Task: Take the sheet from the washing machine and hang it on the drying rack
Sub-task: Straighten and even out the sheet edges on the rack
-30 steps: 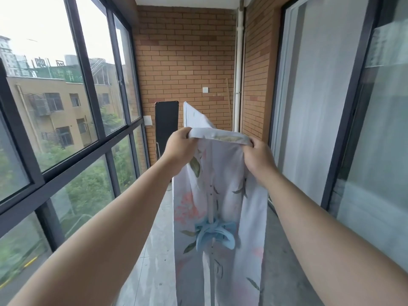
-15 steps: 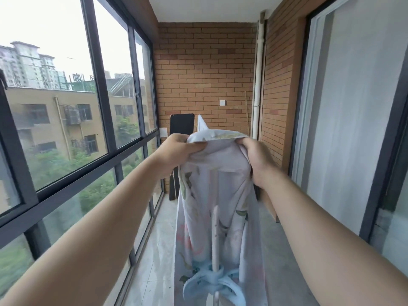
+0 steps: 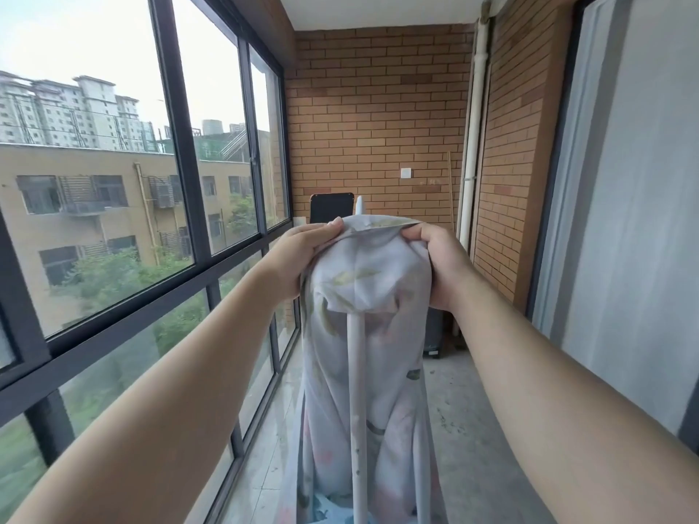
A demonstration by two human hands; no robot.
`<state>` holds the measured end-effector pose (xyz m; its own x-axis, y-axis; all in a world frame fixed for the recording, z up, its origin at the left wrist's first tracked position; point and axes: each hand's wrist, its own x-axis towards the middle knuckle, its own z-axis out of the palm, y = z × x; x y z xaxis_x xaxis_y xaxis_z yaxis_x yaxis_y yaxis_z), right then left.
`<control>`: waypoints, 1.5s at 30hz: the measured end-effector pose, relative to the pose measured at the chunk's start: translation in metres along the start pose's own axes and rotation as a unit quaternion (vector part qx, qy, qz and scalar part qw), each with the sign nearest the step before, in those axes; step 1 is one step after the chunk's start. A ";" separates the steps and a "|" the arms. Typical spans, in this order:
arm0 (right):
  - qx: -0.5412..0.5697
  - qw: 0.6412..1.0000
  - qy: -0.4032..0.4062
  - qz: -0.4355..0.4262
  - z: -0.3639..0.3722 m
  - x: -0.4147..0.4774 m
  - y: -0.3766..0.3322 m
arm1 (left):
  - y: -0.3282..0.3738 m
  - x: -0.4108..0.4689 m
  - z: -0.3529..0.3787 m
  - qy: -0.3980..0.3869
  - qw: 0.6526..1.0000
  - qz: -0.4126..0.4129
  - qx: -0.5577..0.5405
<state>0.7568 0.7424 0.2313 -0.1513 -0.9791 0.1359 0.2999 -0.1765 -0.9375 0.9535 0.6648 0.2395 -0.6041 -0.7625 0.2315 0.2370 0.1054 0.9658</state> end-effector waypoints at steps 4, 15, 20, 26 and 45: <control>-0.015 0.996 0.085 0.014 -0.004 0.023 0.003 | -0.006 0.026 -0.001 0.035 0.999 -0.004 0.023; -0.238 0.961 0.134 -0.032 -0.017 0.061 0.027 | -0.047 0.069 -0.042 -0.058 0.998 -0.004 0.014; -0.187 0.975 0.113 -0.048 -0.019 0.071 0.028 | -0.043 0.074 -0.045 -0.065 0.996 0.041 0.049; -0.188 0.970 0.126 -0.087 -0.005 0.083 0.020 | -0.032 0.086 -0.046 -0.049 0.992 0.055 0.105; -0.217 0.966 0.126 -0.059 0.012 0.121 0.021 | -0.045 0.122 -0.045 0.126 0.905 0.202 0.351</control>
<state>0.7561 0.6191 0.2324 -0.4018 -0.8890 0.2196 -0.1494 -0.1729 -0.9735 0.9038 0.5383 0.2185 -0.3616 -0.6835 0.6341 -0.1966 0.7207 0.6648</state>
